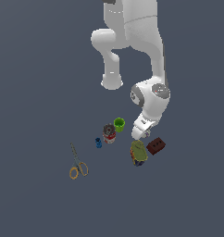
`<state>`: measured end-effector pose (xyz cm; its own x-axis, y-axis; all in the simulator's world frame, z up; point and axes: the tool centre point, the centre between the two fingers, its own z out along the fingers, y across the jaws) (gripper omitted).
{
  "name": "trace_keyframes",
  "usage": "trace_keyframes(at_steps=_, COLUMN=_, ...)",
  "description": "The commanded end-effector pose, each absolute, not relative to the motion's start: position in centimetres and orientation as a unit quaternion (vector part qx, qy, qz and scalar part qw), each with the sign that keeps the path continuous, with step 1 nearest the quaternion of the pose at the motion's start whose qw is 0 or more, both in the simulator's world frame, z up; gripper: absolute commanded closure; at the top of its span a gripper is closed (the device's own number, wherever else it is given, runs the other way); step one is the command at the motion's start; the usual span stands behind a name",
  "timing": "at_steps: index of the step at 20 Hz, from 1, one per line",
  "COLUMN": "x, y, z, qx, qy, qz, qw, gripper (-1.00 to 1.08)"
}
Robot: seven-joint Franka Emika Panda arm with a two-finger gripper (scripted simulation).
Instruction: Pick up a designated object from a clutter of objects.
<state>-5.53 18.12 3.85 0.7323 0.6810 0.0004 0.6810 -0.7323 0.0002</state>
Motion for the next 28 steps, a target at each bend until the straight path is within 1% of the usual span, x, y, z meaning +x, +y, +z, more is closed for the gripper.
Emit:
trace_keyframes(at_steps=1, x=-5.5, y=18.1, z=3.7, qx=-0.931, qy=-0.366, qz=0.0, qw=0.0, gripper=1.08)
trace_keyframes(at_steps=9, x=-5.5, y=18.1, z=3.7, qx=-0.931, qy=-0.366, qz=0.0, qw=0.0, gripper=1.08)
trace_keyframes(at_steps=16, x=-5.1, y=17.8, z=4.8, qx=-0.931, qy=-0.366, qz=-0.001, qw=0.0, gripper=1.08)
trace_keyframes(at_steps=22, x=-3.8, y=17.0, z=7.5, qx=-0.931, qy=-0.366, qz=-0.001, qw=0.0, gripper=1.08)
trace_keyframes(at_steps=28, x=-1.7, y=15.6, z=11.9, qx=-0.93, qy=-0.366, qz=-0.001, qw=0.001, gripper=1.08)
